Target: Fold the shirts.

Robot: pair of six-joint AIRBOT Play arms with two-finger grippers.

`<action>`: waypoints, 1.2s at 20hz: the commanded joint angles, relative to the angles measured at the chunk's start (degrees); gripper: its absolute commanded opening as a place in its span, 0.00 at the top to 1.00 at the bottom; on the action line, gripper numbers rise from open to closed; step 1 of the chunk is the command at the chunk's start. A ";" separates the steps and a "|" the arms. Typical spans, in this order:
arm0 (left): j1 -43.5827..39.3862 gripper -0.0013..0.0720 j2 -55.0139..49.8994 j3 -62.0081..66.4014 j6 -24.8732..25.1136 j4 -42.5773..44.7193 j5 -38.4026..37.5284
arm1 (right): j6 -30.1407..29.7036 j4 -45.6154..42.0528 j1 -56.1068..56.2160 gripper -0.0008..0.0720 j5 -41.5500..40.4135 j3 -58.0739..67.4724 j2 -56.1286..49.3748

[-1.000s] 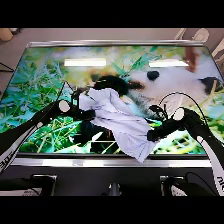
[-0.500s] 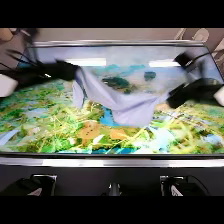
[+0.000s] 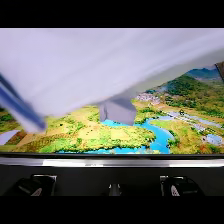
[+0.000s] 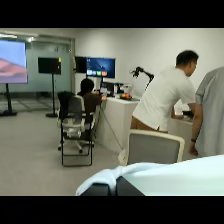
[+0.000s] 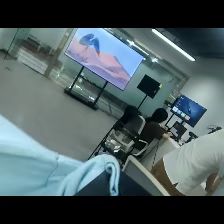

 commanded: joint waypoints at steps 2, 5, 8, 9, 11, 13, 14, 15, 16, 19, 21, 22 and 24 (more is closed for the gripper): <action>0.04 0.95 0.20 -3.48 -9.42 10.03 -14.32 | 0.66 -0.98 0.04 0.96 -0.28 0.76 -3.67; 0.04 0.95 -2.14 -13.09 -17.05 13.90 -17.16 | -7.45 -0.83 0.02 0.96 0.59 0.76 -14.69; 0.04 0.95 -9.38 -21.07 -17.62 13.81 -17.18 | -8.02 4.28 0.02 0.96 2.32 0.76 -29.44; 0.04 0.95 -13.03 -23.06 -17.62 13.84 -17.16 | -8.00 7.41 0.04 0.96 2.05 0.76 -34.40; 0.07 0.95 -21.59 -24.00 -17.59 13.84 -16.17 | -8.09 13.86 0.02 0.96 0.17 0.76 -43.30; 0.50 0.95 -29.97 -22.01 -17.62 13.77 -12.74 | -8.20 18.58 0.04 0.96 -0.92 0.76 -50.21; 0.87 0.95 -33.94 -19.93 -17.59 13.77 -11.67 | -8.15 20.33 0.04 0.96 -0.74 0.76 -52.63; 1.29 0.95 -37.40 -17.53 -17.59 13.77 -11.02 | -8.17 22.01 0.04 0.96 -0.63 0.76 -54.71; 1.79 0.95 -40.68 -14.80 -17.51 13.77 -10.71 | -8.17 22.80 0.04 0.96 -0.61 0.76 -56.17; 3.89 0.95 -49.33 -7.15 -17.40 12.55 -10.73 | -8.17 22.56 0.04 0.96 -0.37 0.76 -58.69; 5.09 0.95 -53.53 -5.75 -17.40 8.66 -10.67 | -8.13 22.71 0.04 0.96 1.01 0.76 -60.35; 5.49 0.95 -55.54 -5.75 -17.38 6.62 -10.75 | -7.26 22.73 0.04 0.95 2.12 0.74 -61.40; 6.23 0.75 -58.42 -5.66 -17.27 3.63 -12.15 | -4.15 22.64 0.04 0.68 4.46 0.76 -63.17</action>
